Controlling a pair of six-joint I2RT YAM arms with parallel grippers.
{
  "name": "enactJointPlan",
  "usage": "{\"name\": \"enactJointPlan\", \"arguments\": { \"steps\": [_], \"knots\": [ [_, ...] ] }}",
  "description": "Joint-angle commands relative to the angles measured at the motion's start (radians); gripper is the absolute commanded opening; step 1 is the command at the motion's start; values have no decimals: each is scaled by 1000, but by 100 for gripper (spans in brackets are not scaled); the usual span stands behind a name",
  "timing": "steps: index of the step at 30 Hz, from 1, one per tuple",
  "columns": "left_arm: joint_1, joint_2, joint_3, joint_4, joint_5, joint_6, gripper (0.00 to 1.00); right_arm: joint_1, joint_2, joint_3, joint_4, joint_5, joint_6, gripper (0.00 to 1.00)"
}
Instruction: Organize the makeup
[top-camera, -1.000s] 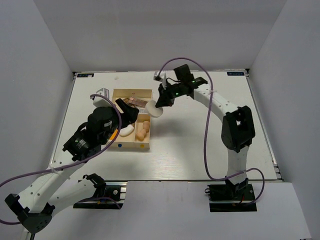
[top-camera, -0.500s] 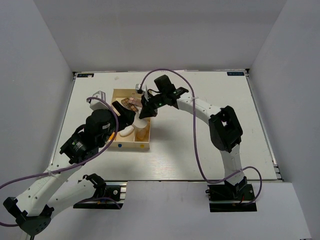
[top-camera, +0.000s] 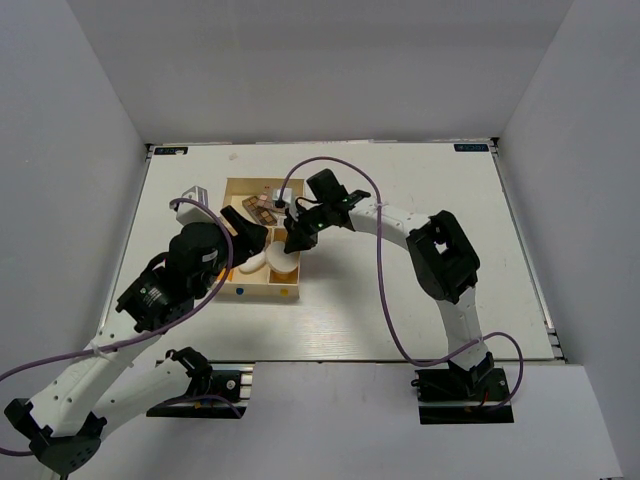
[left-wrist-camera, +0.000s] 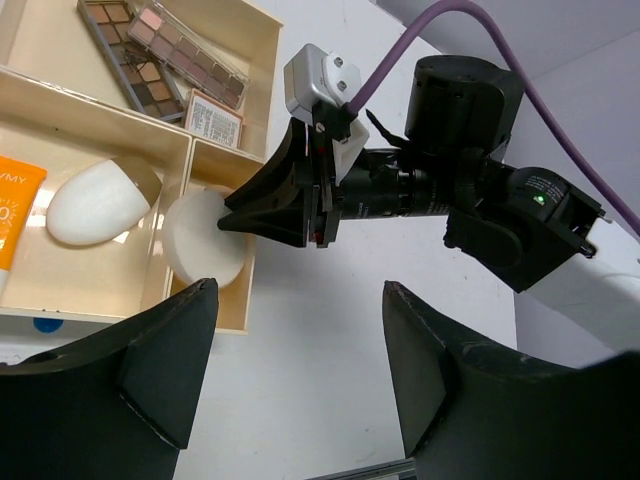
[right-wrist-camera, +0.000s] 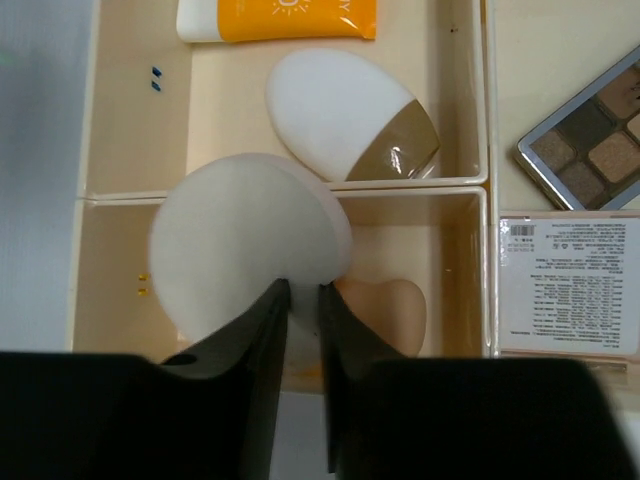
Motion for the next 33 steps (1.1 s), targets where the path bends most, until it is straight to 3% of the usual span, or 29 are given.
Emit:
{"name": "enactJointPlan", "arguments": {
  "steps": [1, 3, 4, 7, 19, 22, 24, 26, 29, 33],
  "knots": [
    [-4, -1, -2, -8, -13, -5, 76, -4, -21, -13, 52, 15, -30, 28],
    [-4, 1, -2, -8, -12, -4, 76, -1, -25, -20, 47, 18, -41, 40],
    [-4, 1, -2, -8, -12, -4, 76, -4, -35, -20, 44, 19, -51, 57],
    [-4, -1, -2, -6, -10, -4, 77, -4, -51, -22, 38, 15, -53, 89],
    [-4, -9, 4, 1, -2, -6, 77, -5, -189, 4, 17, -29, -10, 89],
    [-4, -9, 10, 3, -1, -2, 77, -12, -245, -7, 16, 35, 16, 89],
    [-4, -15, 5, 4, 2, -2, 77, -18, -300, -30, 36, 167, 62, 89],
    [-4, -21, -4, 15, 7, -5, 77, -45, -329, -69, 44, 253, 102, 89],
    [-4, -27, -28, 38, 33, -7, 80, -130, -393, -129, 12, 243, 177, 89],
    [-4, -16, -51, 58, 79, -4, 92, -255, -525, -230, -51, 267, 215, 89]
  ]
}}
